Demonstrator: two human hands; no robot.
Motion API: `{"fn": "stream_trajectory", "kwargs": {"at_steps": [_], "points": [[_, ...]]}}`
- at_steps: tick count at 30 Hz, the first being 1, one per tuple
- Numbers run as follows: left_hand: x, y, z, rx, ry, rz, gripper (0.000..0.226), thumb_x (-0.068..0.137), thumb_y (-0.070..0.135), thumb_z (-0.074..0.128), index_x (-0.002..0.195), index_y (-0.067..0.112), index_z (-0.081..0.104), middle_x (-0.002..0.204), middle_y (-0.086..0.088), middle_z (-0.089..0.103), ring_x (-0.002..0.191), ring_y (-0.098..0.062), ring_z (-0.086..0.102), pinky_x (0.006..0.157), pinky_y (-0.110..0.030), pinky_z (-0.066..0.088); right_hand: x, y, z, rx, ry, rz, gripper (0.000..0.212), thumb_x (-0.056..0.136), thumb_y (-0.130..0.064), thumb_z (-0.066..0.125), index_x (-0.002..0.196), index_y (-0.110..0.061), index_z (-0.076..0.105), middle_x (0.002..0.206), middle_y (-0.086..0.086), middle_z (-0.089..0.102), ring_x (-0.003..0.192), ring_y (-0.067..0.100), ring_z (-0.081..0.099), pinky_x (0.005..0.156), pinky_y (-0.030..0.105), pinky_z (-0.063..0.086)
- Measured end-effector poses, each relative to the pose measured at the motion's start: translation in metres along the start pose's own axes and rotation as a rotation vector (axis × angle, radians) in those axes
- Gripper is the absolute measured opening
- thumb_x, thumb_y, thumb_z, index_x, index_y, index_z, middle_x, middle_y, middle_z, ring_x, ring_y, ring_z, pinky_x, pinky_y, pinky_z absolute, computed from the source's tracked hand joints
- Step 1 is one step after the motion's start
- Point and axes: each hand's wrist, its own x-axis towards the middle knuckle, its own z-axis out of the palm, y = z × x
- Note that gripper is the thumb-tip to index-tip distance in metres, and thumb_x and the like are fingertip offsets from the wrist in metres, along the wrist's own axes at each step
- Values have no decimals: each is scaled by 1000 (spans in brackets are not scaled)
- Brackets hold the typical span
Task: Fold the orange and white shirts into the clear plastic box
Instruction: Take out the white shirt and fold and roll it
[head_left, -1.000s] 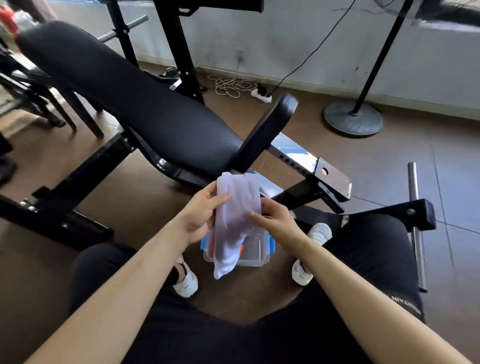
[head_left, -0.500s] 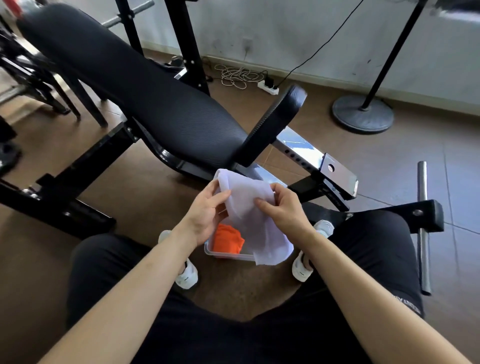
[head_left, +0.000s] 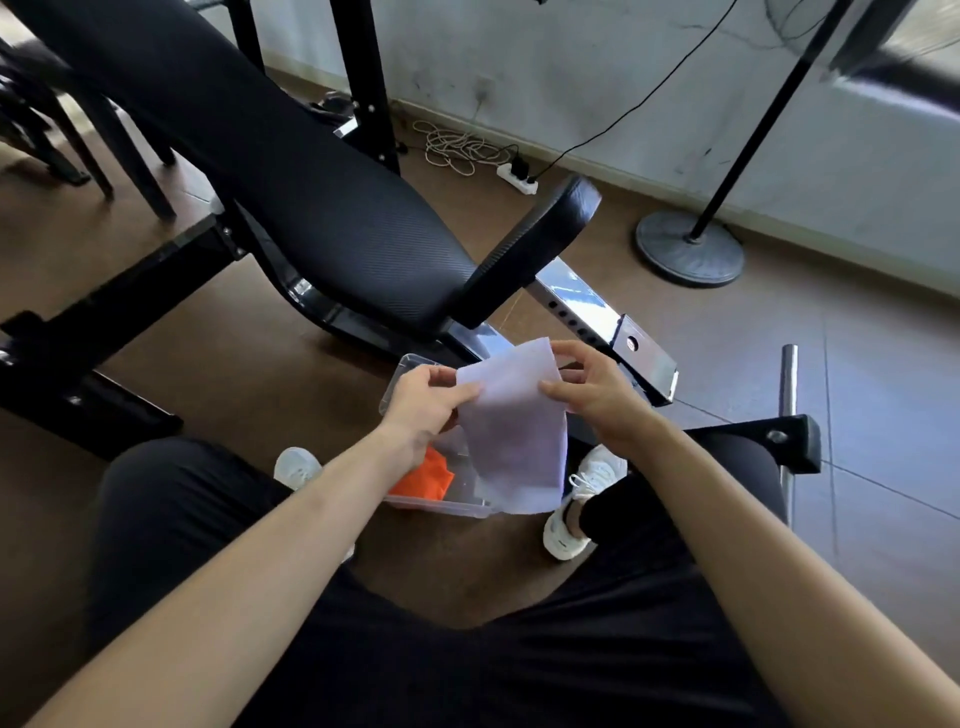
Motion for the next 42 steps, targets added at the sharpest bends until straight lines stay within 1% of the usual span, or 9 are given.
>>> {"fn": "stream_trajectory", "kwargs": {"at_steps": [4,12,19,23,26,31,34,37,42], "points": [[-1,14,-9,144,-134,107,39,82,3,80,112,13,58,90,-8,67,78,-19,64,70,-31,56,8,-5,2,-8,63,96,70,78,-21,76,141,-22,45,113,18,65,107,31,67,92,47,54],[8,31,-34,553,-235,362,36,77,-4,80,93,27,70,89,-11,71,79,-18,67,69,-39,62,5,-19,11,-36,-221,-3,66,79,-4,74,134,-36,55,108,22,65,95,26,67,86,45,54],[7,43,-34,134,-146,35,17,88,-4,70,95,11,70,83,-9,69,67,-15,65,59,-26,57,7,-20,35,-472,-181,-169,58,67,-12,79,120,-30,68,104,-16,67,100,7,63,91,32,55],[10,48,-43,41,-159,-146,14,88,0,71,95,12,71,81,-6,70,67,-14,67,59,-24,59,12,-25,50,-687,-103,-279,20,73,-21,83,91,-23,77,76,-16,65,77,0,59,73,27,45],[6,49,-53,100,-174,-150,7,89,10,72,95,12,75,81,-4,73,74,-16,68,64,-26,57,19,-27,55,-806,-70,-345,13,83,-30,79,88,-19,75,82,-5,55,81,12,49,75,34,40],[8,30,-67,432,-305,168,45,66,26,94,107,24,75,92,-1,70,82,-14,66,71,-26,54,24,-36,49,-877,-120,-359,16,85,-37,75,96,-27,73,129,-7,55,120,23,36,97,47,33],[13,9,-59,665,-166,494,48,58,39,96,97,42,69,107,0,56,94,-15,60,77,-25,54,21,-47,38,-771,-213,-395,16,84,-31,74,99,-25,73,109,-10,69,107,21,55,92,48,47],[12,1,-42,449,-132,616,22,72,26,90,86,22,73,88,-4,67,76,-12,61,69,-36,52,12,-59,19,-751,-247,-380,13,83,-19,76,96,-21,73,83,0,68,82,19,61,75,39,49],[0,17,-8,412,-206,683,30,75,37,87,79,10,76,60,-1,64,55,-20,53,54,-36,48,-12,-64,5,-881,-164,-505,36,74,-35,86,106,-31,70,98,-17,65,102,1,55,91,23,39]]}}
